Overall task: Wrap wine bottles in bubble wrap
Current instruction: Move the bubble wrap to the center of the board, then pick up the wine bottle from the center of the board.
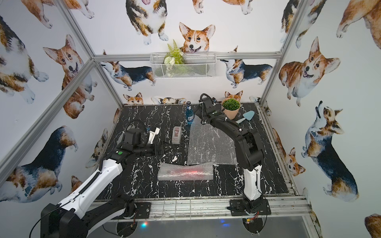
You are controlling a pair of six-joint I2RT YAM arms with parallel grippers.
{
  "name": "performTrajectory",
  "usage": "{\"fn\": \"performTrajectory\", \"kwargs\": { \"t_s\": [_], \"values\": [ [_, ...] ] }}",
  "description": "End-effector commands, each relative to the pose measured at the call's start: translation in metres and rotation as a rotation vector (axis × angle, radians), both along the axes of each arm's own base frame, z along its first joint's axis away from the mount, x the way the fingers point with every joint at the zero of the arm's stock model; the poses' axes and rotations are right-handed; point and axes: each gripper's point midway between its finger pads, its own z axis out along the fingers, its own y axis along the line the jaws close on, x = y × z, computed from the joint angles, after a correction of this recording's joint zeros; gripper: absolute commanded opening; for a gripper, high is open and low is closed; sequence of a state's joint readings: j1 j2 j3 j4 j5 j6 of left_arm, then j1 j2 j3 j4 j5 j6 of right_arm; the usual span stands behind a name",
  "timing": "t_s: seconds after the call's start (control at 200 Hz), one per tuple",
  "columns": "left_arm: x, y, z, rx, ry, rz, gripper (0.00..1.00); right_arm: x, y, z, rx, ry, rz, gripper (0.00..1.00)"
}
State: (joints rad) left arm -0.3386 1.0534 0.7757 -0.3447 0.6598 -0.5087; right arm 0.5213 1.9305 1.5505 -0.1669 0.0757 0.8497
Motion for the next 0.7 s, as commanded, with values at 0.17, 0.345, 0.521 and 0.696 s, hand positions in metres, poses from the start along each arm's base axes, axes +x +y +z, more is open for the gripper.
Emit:
{"fn": "performTrajectory", "kwargs": {
  "t_s": [0.17, 0.345, 0.521, 0.696],
  "values": [
    [0.001, 0.001, 0.007, 0.009, -0.04, -0.014, 1.0, -0.022, 0.039, 0.023, -0.348, -0.636, 0.628, 1.0],
    [0.002, 0.001, 0.006, 0.014, -0.034, -0.012, 1.0, -0.006, 0.055, 0.019, -0.279, -0.739, 0.632, 1.0],
    [0.0, 0.003, 0.005, 0.035, -0.035, -0.013, 1.0, 0.029, 0.061, 0.006, -0.248, -0.721, 0.562, 1.0],
    [0.0, 0.002, 0.01, 0.018, -0.039, -0.011, 1.0, 0.049, 0.077, -0.008, -0.187, -0.694, 0.546, 0.99]
  ]
}}
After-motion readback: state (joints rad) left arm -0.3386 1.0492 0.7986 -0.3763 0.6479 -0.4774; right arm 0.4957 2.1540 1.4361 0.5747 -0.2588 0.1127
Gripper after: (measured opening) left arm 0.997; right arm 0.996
